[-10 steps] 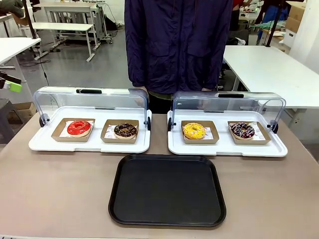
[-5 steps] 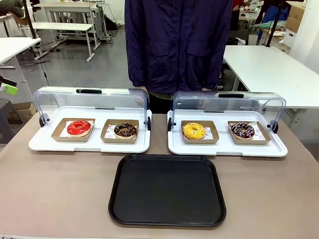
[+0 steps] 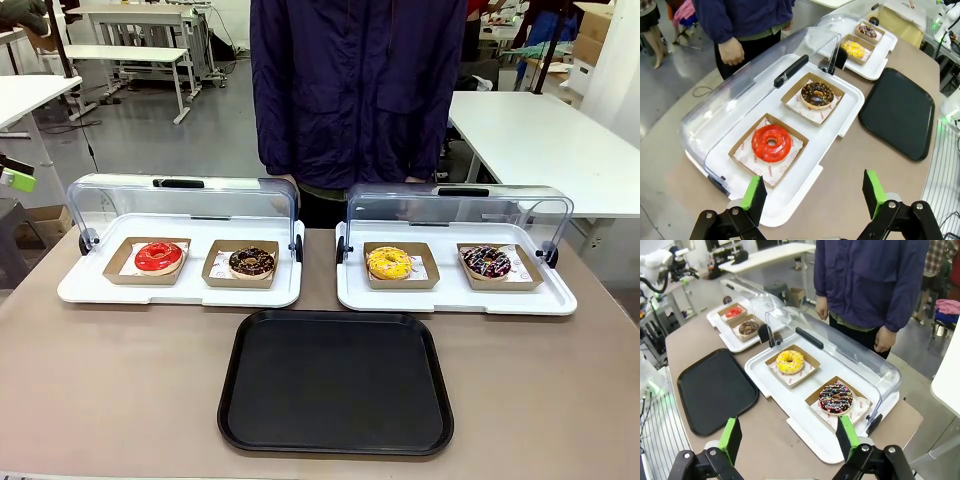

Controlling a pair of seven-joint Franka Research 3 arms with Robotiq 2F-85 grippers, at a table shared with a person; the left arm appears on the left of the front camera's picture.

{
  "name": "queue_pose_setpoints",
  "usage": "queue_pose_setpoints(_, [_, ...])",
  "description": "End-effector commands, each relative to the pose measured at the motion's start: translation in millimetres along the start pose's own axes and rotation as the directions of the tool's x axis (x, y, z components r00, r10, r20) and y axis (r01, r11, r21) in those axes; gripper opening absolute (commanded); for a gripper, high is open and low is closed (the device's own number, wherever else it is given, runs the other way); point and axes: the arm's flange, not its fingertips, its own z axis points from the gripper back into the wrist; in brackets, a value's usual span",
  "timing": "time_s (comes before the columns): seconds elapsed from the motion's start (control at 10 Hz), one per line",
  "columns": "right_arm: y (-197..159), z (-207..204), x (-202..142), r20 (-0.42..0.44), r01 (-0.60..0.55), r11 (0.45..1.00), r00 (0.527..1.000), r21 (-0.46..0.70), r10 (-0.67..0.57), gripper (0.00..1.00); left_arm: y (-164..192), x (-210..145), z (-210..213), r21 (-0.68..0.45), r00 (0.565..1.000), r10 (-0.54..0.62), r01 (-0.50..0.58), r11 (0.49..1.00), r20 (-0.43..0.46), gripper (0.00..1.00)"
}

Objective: Move the second donut from the left to the tray.
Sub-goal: Pick up the Paper togo box containing the Donut indicated by the person and place it on the Handle tray.

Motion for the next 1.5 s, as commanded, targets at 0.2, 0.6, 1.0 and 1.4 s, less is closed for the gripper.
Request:
queue_pose_setpoints(0.2, [-3.0, -1.5, 1.3, 0.031, -0.029, 1.0, 0.999, 0.003, 0.029, 1.0, -0.7, 1.0, 1.2, -0.007, 1.0, -0.004, 0.005, 1.0, 0.015, 1.0])
queue_pose_setpoints(0.6, [-3.0, -1.5, 1.3, 0.031, -0.029, 1.0, 0.999, 0.003, 0.029, 1.0, -0.7, 1.0, 1.2, -0.007, 1.0, -0.004, 0.005, 1.0, 0.015, 1.0])
queue_pose_setpoints(1.0, [-3.0, -1.5, 1.3, 0.031, -0.029, 1.0, 0.999, 0.003, 0.029, 1.0, -0.7, 1.0, 1.2, -0.007, 1.0, -0.004, 0.005, 1.0, 0.015, 1.0])
queue_pose_setpoints(1.4, [-3.0, -1.5, 1.3, 0.031, -0.029, 1.0, 0.999, 0.003, 0.029, 1.0, -0.7, 1.0, 1.2, -0.007, 1.0, -0.004, 0.005, 1.0, 0.015, 1.0])
